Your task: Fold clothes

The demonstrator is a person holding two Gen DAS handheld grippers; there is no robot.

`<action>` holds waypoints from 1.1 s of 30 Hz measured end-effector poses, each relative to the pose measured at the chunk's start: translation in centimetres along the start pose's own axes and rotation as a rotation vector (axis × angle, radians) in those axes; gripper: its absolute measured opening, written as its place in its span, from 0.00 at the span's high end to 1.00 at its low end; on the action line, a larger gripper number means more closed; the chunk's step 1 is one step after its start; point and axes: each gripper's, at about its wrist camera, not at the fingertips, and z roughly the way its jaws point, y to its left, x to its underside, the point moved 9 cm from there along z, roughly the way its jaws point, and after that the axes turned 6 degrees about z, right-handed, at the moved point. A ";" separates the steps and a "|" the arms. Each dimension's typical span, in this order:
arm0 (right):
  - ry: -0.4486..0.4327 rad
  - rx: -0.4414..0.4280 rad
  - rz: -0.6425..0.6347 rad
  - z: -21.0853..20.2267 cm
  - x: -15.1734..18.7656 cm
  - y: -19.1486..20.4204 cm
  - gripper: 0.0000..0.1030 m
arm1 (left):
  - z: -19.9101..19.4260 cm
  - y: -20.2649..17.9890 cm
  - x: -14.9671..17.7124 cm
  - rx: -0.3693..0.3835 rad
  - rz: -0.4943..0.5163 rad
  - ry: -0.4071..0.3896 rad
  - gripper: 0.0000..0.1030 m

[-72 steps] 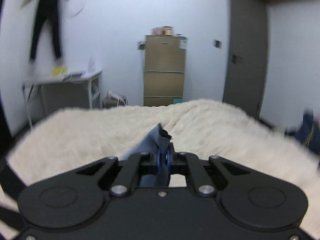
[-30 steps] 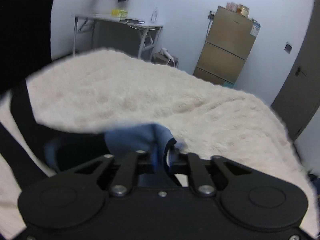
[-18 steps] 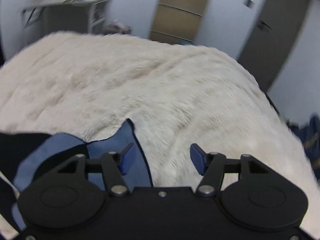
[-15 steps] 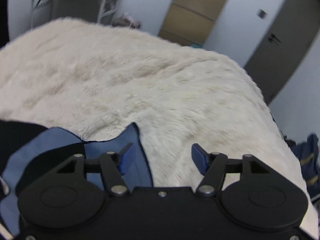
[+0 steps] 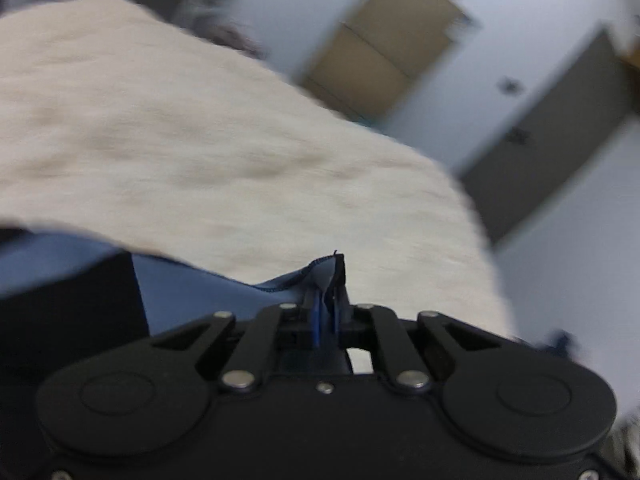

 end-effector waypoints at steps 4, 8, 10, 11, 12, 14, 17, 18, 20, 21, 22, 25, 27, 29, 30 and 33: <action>0.015 0.121 0.009 1.2 1.1 -0.5 0.73 | -0.1 -0.2 0.1 -0.017 0.023 -0.009 0.23; -0.199 0.279 0.090 -4.2 -0.7 -0.7 0.30 | -0.1 0.3 -0.1 -0.020 0.001 -0.018 0.22; -0.343 0.115 0.199 -9.4 -1.3 1.6 0.29 | -0.1 0.5 -0.3 -0.020 -0.015 -0.023 0.22; -0.382 -0.034 0.229 -11.8 -1.2 3.6 0.26 | -0.1 0.6 -0.4 -0.020 -0.023 -0.026 0.22; -0.400 -0.159 0.238 -13.5 -1.0 5.5 0.25 | -0.1 0.8 -0.4 -0.023 -0.029 -0.029 0.22; -0.432 -0.436 0.165 -18.2 0.6 11.8 0.26 | -0.3 0.9 -0.5 -0.024 -0.036 -0.034 0.22; -0.463 -0.684 -0.022 -23.9 3.2 20.0 0.36 | -0.8 0.6 -0.8 -0.019 -0.028 -0.054 0.22; -0.478 -0.758 -0.169 -26.6 4.9 24.4 0.43 | -1.0 0.6 -0.9 -0.018 -0.025 -0.062 0.22; -0.517 -0.823 -0.326 -29.5 6.8 28.6 0.45 | -1.8 0.6 -1.4 -0.015 -0.028 -0.101 0.22; -0.555 -0.846 -0.427 -31.4 8.0 31.4 0.45 | -2.3 0.8 -1.8 -0.015 -0.039 -0.131 0.22; -0.585 -0.868 -0.495 -32.9 8.8 33.5 0.45 | -2.8 1.1 -2.2 -0.013 -0.058 -0.163 0.22; -0.666 -0.918 -0.661 -36.6 10.9 38.8 0.44 | -4.2 2.4 -3.3 -0.003 -0.128 -0.246 0.22; -0.782 -0.855 -0.795 -39.0 11.9 44.0 0.44 | -4.7 3.1 -3.8 0.008 -0.169 -0.270 0.22; -0.824 -0.748 -0.811 -38.8 11.3 46.8 0.45 | -4.9 3.3 -3.9 0.013 -0.185 -0.276 0.22; -0.842 -0.694 -0.815 -38.6 11.0 48.2 0.53 | -5.0 3.2 -4.0 0.018 -0.188 -0.279 0.22; -0.750 -0.778 -0.817 -38.7 10.3 50.1 0.97 | -5.4 3.0 -4.3 0.023 -0.180 -0.285 0.22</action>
